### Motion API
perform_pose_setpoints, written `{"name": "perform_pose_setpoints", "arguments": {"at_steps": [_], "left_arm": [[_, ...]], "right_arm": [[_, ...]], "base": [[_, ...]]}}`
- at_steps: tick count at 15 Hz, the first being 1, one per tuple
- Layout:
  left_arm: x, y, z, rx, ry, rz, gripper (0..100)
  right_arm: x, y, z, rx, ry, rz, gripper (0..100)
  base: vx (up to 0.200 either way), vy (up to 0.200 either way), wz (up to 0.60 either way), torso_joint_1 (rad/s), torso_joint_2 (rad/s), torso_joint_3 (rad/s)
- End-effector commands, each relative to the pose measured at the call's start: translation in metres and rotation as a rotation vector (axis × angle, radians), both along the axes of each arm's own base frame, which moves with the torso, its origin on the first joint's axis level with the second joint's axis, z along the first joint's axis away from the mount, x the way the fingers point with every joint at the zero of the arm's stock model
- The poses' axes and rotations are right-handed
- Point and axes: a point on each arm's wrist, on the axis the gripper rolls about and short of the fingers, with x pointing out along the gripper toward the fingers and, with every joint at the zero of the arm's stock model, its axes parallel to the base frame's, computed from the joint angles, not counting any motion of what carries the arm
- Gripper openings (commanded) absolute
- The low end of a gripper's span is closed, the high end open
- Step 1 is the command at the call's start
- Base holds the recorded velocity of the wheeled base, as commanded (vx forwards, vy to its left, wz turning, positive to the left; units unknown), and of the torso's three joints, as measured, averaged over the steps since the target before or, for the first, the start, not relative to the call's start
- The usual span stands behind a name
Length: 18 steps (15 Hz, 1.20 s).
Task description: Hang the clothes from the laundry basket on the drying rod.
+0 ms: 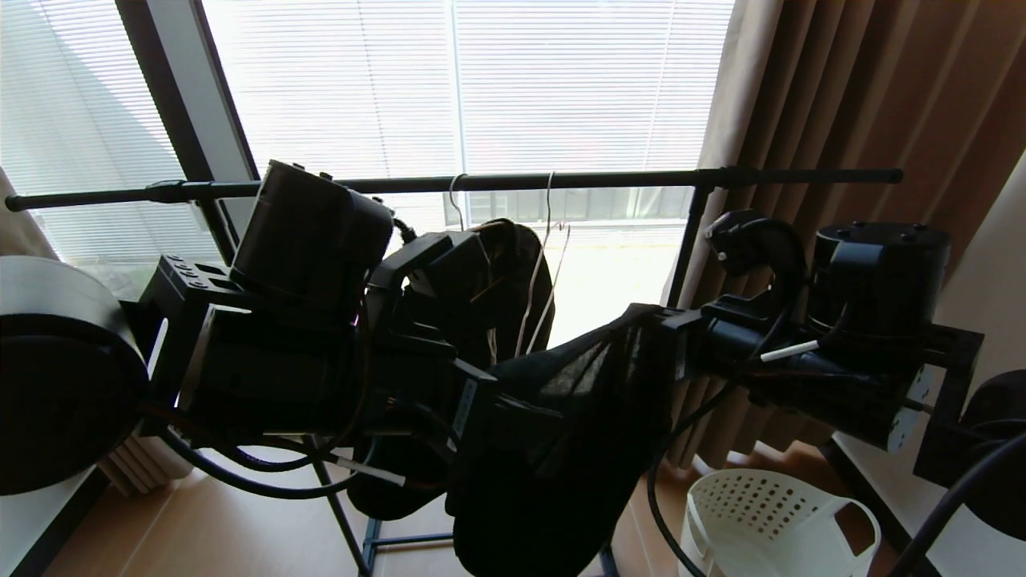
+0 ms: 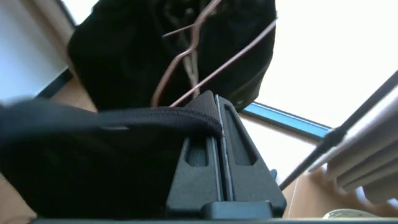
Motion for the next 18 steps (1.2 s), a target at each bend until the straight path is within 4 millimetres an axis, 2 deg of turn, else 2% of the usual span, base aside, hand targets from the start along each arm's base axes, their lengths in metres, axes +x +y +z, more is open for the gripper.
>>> {"name": "perform_pose_setpoints", "arguments": {"at_steps": [1, 3, 5, 6, 8, 9, 10, 11, 13, 15, 18], "left_arm": [[-0.008, 0.01, -0.006, 0.031, -0.003, -0.012, 100], [-0.009, 0.014, -0.008, 0.041, -0.008, -0.008, 100], [0.002, 0.014, -0.004, 0.03, -0.024, 0.018, 100], [0.007, 0.012, -0.004, 0.03, -0.024, 0.026, 100], [0.038, 0.002, -0.006, 0.029, -0.027, 0.064, 100], [0.047, -0.002, -0.008, 0.033, -0.026, 0.075, 100], [0.062, -0.008, -0.012, 0.044, -0.03, 0.103, 100], [0.086, -0.018, -0.018, 0.07, -0.049, 0.161, 100], [0.114, -0.033, -0.022, 0.097, -0.102, 0.242, 100], [0.137, -0.047, -0.029, 0.114, -0.14, 0.295, 100], [0.159, -0.062, -0.04, 0.14, -0.179, 0.358, 100]], "right_arm": [[0.001, -0.025, 0.009, 0.039, -0.016, -0.075, 0], [-0.01, -0.04, 0.006, 0.049, 0.004, -0.111, 0], [-0.028, -0.053, -0.001, 0.047, 0.001, -0.121, 0], [-0.03, -0.055, -0.002, 0.05, -0.008, -0.126, 0], [-0.028, -0.066, -0.005, -0.002, -0.049, -0.133, 0], [-0.027, -0.068, -0.006, -0.007, -0.049, -0.139, 0], [-0.025, -0.068, -0.006, -0.008, -0.048, -0.134, 0], [-0.023, -0.068, -0.007, -0.014, -0.045, -0.132, 0], [-0.023, -0.069, -0.008, -0.024, -0.048, -0.134, 0], [-0.023, -0.07, -0.007, -0.024, -0.051, -0.135, 0], [-0.024, -0.07, -0.008, -0.025, -0.049, -0.133, 0]], "base": [[0.0, 0.0, 0.0, 0.0, 0.0, 0.0], [0.0, 0.0, 0.0, 0.0, 0.0, 0.0], [0.0, 0.0, 0.0, 0.0, 0.0, 0.0], [0.0, 0.0, 0.0, 0.0, 0.0, 0.0], [0.0, 0.0, 0.0, 0.0, 0.0, 0.0], [0.0, 0.0, 0.0, 0.0, 0.0, 0.0], [0.0, 0.0, 0.0, 0.0, 0.0, 0.0], [0.0, 0.0, 0.0, 0.0, 0.0, 0.0], [0.0, 0.0, 0.0, 0.0, 0.0, 0.0], [0.0, 0.0, 0.0, 0.0, 0.0, 0.0], [0.0, 0.0, 0.0, 0.0, 0.0, 0.0]]}}
